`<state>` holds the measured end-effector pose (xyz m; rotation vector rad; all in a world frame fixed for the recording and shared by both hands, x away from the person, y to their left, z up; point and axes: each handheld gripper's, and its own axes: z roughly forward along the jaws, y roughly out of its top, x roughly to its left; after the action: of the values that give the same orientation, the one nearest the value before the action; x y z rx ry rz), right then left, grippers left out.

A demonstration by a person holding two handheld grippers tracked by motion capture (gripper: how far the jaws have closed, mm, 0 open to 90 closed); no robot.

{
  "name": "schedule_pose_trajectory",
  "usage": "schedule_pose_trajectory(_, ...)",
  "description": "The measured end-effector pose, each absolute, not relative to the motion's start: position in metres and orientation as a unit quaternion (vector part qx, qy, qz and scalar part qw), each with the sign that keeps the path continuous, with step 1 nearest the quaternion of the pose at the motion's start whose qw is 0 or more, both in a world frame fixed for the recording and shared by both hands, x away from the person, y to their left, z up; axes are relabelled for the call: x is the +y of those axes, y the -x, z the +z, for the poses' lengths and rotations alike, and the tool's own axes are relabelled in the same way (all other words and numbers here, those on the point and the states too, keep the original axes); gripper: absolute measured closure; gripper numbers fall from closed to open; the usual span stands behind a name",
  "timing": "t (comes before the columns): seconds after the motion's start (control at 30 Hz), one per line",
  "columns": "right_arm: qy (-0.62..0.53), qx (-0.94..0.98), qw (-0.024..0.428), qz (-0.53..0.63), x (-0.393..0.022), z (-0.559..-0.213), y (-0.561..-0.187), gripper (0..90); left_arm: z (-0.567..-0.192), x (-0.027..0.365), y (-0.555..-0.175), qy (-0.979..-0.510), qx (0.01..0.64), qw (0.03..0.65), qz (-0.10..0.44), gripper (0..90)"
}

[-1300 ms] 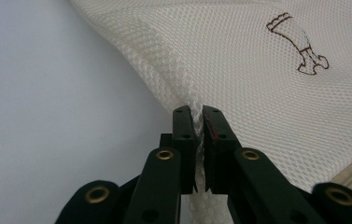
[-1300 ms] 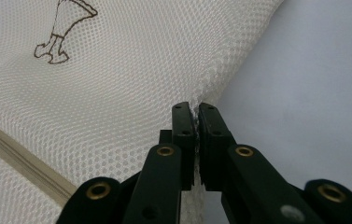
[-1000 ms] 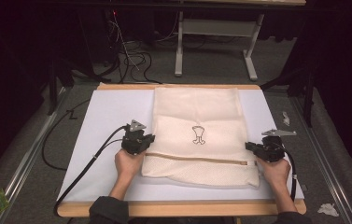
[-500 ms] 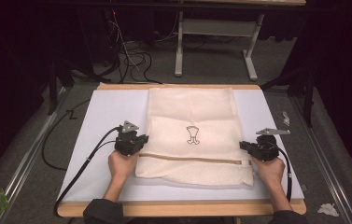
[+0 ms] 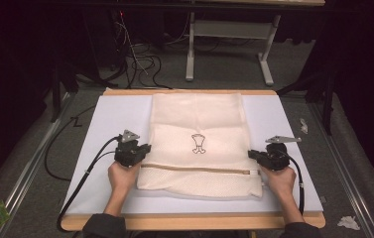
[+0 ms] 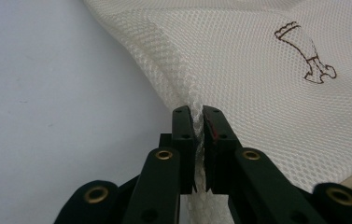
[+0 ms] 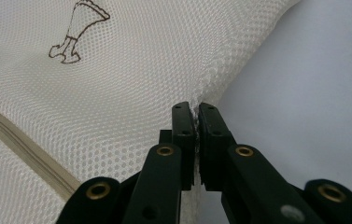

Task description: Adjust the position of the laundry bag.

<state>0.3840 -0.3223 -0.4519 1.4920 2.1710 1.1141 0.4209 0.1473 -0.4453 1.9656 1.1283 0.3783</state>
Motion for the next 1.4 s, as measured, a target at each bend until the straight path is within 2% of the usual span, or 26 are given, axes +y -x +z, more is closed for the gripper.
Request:
schedule_pose_trajectory(0.7,-0.498,0.764,0.138,0.386,-0.294,-0.453,-0.388,87.6,-0.452,0.173,-0.416,-0.775,0.467,0.392,0.166,83.0)
schedule_pose_trajectory(1.03,-0.497,0.768,0.145,0.376,-0.287,-0.458,-0.387,86.1,-0.462,0.173,-0.416,-0.783,0.469,0.374,0.164,81.3)
schedule_pose_trajectory(1.2,-0.500,0.766,0.146,0.378,-0.287,-0.458,-0.386,83.0,-0.464,0.172,-0.415,-0.786,0.467,0.368,0.169,76.8)
schedule_pose_trajectory(1.4,-0.506,0.754,0.155,0.390,-0.291,-0.461,-0.383,70.2,-0.468,0.174,-0.412,-0.779,0.471,0.368,0.189,63.4)
